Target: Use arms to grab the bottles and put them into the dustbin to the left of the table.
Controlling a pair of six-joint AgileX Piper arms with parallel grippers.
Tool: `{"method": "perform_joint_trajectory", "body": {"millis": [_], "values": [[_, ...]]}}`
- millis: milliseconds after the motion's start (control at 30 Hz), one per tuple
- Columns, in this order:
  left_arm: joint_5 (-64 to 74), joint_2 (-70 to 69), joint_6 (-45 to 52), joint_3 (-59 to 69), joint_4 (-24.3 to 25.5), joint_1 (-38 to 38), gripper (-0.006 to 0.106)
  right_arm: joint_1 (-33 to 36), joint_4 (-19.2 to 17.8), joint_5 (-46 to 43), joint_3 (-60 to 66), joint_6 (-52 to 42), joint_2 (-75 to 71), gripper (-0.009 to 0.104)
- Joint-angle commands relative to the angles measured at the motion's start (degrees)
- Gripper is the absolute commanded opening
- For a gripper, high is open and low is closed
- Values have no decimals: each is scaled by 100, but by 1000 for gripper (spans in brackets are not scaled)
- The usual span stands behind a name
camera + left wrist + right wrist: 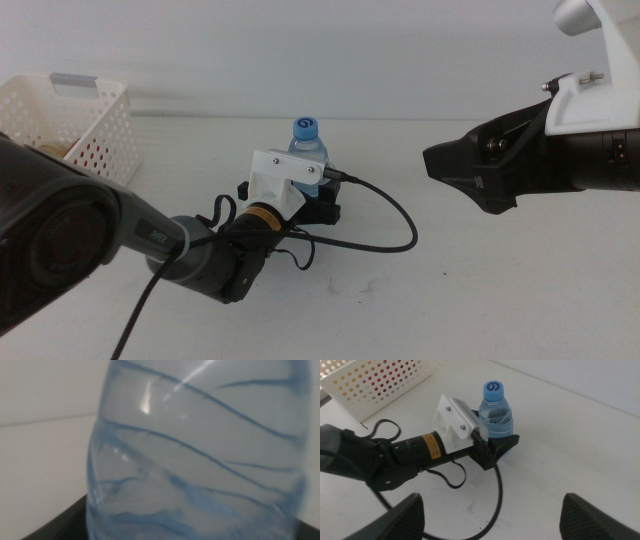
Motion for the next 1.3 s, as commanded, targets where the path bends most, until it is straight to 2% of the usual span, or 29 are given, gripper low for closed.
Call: {"method": "perform_joint_trajectory", "body": {"millis": [0, 100, 167, 267, 333, 400, 467, 533, 667, 867, 1000, 1267], "values": [[-65, 111, 0, -180, -144, 8, 94, 11, -22, -23, -13, -47, -18, 90], [-56, 179, 270, -292, -280, 8, 92, 11, -22, -23, -13, -47, -18, 90], [-83, 179, 524, -306, -412, 8, 84, 11, -22, -23, -13, -47, -18, 90], [-127, 89, 809, -278, -507, 8, 58, 11, -22, -23, -13, -47, -18, 90], [-98, -132, 1111, -121, -605, 8, 33, 11, -22, -23, -13, -47, -18, 90], [-77, -485, 1155, 146, -752, -2, 13, 11, -22, -23, -13, -47, -18, 90], [171, -1021, 1267, 464, -881, -15, -2, 11, -22, -23, -13, -47, -18, 90], [901, -1657, 1666, 667, -1058, -15, -2, 11, -22, -23, -13, -47, -18, 90], [3323, -2771, 2230, 559, -1495, 173, -2, 11, -22, -23, -13, -47, -18, 90], [7328, -3560, 2252, -651, -1165, 1113, -2, 11, -22, -23, -13, -47, -18, 90], [8513, -3508, 2252, -1438, -873, 1776, -2, 11, -22, -23, -13, -47, -18, 90], [10490, -2857, 2474, -3202, -608, 3283, -2, 11, -22, -23, -13, -47, -18, 90]]}}
